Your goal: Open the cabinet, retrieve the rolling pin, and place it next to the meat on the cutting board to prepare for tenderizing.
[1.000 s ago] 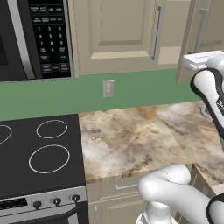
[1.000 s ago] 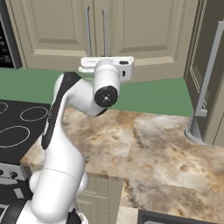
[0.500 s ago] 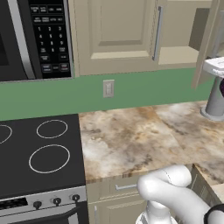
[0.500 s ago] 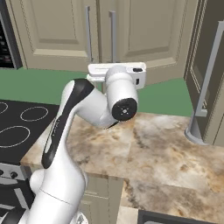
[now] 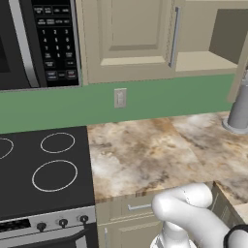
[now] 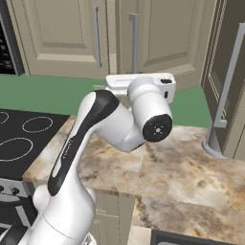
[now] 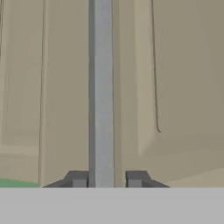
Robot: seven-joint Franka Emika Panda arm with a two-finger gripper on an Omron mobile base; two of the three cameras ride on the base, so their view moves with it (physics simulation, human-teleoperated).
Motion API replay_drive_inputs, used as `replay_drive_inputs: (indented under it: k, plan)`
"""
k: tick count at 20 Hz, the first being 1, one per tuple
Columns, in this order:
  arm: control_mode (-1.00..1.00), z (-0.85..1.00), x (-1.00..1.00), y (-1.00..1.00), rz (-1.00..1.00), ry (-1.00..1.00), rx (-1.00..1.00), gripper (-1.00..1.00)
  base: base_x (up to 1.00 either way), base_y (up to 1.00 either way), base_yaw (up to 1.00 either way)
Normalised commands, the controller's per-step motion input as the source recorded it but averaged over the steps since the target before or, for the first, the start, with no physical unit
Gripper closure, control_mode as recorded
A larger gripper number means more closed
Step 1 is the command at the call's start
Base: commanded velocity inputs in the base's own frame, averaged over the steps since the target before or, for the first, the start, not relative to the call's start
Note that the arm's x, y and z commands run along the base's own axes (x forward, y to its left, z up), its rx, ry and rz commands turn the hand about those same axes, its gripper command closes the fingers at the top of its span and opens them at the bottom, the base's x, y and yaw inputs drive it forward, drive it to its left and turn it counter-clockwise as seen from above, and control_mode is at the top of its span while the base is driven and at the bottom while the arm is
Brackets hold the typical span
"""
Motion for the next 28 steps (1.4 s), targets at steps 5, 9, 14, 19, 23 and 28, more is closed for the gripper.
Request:
replay_drive_inputs:
  k: [5,9,14,19,23,28]
  plan:
    - [-1.00,0.00,-0.51,0.00,0.02,-0.10,0.00,-1.00,0.00,0.00,0.00]
    - [-1.00,0.00,-0.71,0.00,0.03,-0.17,0.00,-1.00,0.00,0.00,0.00]
    - [-1.00,0.00,-0.62,0.03,0.03,-0.12,-0.01,-1.00,0.00,0.00,0.00]
    - [-1.00,0.00,-0.61,0.47,0.05,-0.05,-0.06,-1.00,0.00,0.00,0.00]
    - [-1.00,-0.01,-0.37,0.76,0.00,-0.03,-0.14,-1.00,0.00,0.00,0.00]
    - [-1.00,-0.10,-0.17,0.81,0.00,-0.01,-0.15,-1.00,0.00,0.00,0.00]
